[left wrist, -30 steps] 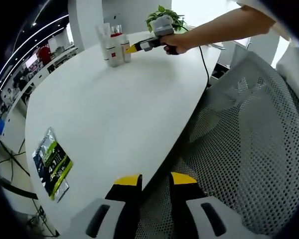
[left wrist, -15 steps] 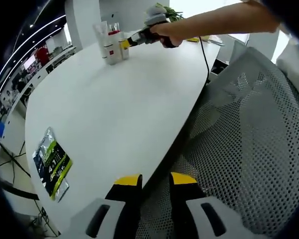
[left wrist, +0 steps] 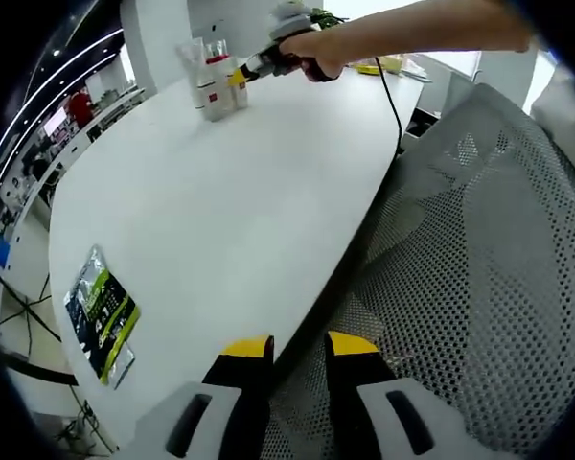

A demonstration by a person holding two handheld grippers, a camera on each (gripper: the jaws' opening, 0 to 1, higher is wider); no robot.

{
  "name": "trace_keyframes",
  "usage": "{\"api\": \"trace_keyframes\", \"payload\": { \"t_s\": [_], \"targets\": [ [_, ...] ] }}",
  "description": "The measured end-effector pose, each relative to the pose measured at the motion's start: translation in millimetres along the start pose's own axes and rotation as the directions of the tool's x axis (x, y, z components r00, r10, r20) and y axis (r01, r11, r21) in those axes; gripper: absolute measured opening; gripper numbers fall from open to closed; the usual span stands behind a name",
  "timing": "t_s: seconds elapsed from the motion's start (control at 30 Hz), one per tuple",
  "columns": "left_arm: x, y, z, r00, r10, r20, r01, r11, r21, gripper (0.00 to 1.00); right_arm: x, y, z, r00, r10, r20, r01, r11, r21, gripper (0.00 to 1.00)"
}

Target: Arrange the skincare products in the storage area until every visible bottle or jar stands upright without overlapping.

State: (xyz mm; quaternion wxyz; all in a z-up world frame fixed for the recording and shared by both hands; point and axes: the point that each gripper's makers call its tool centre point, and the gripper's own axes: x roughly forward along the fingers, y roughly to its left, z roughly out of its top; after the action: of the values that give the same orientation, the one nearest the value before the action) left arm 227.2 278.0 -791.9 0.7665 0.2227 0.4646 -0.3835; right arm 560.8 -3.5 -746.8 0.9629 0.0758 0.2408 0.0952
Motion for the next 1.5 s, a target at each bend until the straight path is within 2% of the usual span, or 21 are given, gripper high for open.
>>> {"api": "trace_keyframes", "payload": {
  "t_s": [0.1,0.17,0.37,0.7,0.77,0.87,0.97,1.0,1.1,1.13,1.2,1.23,1.27,1.33,1.43,1.5],
  "targets": [
    [0.1,-0.4,-0.8,1.0,-0.001,-0.004,0.001,1.0,0.011,0.22,1.1,0.0,-4.6,1.0,0.01,-0.016,-0.011,0.999,-0.044,0.18],
    [0.0,-0.2,-0.3,1.0,0.0,-0.002,0.0,1.0,0.011,0.22,2.3,-0.6,-7.5,1.0,0.013,-0.025,-0.014,0.999,-0.044,0.17],
    [0.0,-0.6,0.4,1.0,-0.003,0.0,0.003,1.0,0.013,0.22,5.5,-1.3,-13.9,0.999,0.012,-0.042,-0.013,1.0,-0.025,0.17],
    [0.6,-0.6,-1.6,1.0,-0.003,-0.012,0.004,1.0,0.021,0.22,12.0,-1.0,-13.9,0.999,-0.013,-0.042,0.015,0.999,0.028,0.18],
    [0.1,-1.5,-0.4,1.0,-0.009,-0.007,0.009,1.0,0.017,0.22,11.5,0.4,-13.2,0.999,-0.011,-0.035,0.012,0.999,0.038,0.18],
    [-2.3,-11.7,11.8,0.996,-0.067,0.06,0.068,0.998,-0.016,0.23,6.8,-0.4,-14.3,0.999,-0.018,-0.032,0.019,0.999,0.036,0.22],
    [-2.6,-7.3,8.5,0.998,-0.048,0.042,0.049,0.999,-0.017,0.24,-3.4,-0.5,-19.1,1.0,-0.018,-0.013,0.019,0.997,0.074,0.27],
    [-2.6,-6.6,8.8,0.998,-0.047,0.044,0.048,0.999,-0.023,0.24,-8.9,2.8,-24.2,1.0,-0.01,-0.014,0.012,0.995,0.098,0.29],
    [-4.7,-1.4,12.6,0.997,-0.025,0.067,0.028,0.998,-0.049,0.25,-21.6,13.4,-33.4,1.0,0.023,-0.021,-0.021,0.995,0.099,0.31],
    [-5.7,0.5,13.9,0.997,-0.015,0.073,0.019,0.998,-0.058,0.25,-30.2,19.4,-34.0,0.999,0.039,-0.002,-0.038,0.992,0.118,0.32],
    [-7.9,3.9,21.3,0.994,-0.001,0.113,0.01,0.997,-0.079,0.25,-43.6,36.6,-37.6,0.996,0.092,0.007,-0.091,0.98,0.176,0.34],
    [-9.5,8.1,23.4,0.992,0.017,0.128,-0.007,0.997,-0.076,0.25,-48.6,43.3,-39.0,0.994,0.11,0.008,-0.11,0.98,0.167,0.34],
    [-9.7,9.0,23.6,0.991,0.02,0.13,-0.011,0.997,-0.075,0.26,-56.3,57.2,-40.6,0.988,0.156,0.006,-0.156,0.977,0.148,0.35],
    [-9.2,6.9,24.5,0.991,0.01,0.134,0.001,0.996,-0.085,0.28,-66.2,72.2,-42.1,0.981,0.193,0.009,-0.192,0.97,0.147,0.37],
    [-7.6,5.6,21.2,0.993,0.01,0.116,-0.003,0.998,-0.063,0.29,-86.1,108.4,-41.7,0.959,0.283,0.012,-0.279,0.936,0.215,0.4],
    [-8.9,5.7,23.0,0.992,0.009,0.126,0.0,0.997,-0.071,0.3,-95.4,126.6,-39.9,0.946,0.324,0.013,-0.319,0.924,0.208,0.42]
  ]
}}
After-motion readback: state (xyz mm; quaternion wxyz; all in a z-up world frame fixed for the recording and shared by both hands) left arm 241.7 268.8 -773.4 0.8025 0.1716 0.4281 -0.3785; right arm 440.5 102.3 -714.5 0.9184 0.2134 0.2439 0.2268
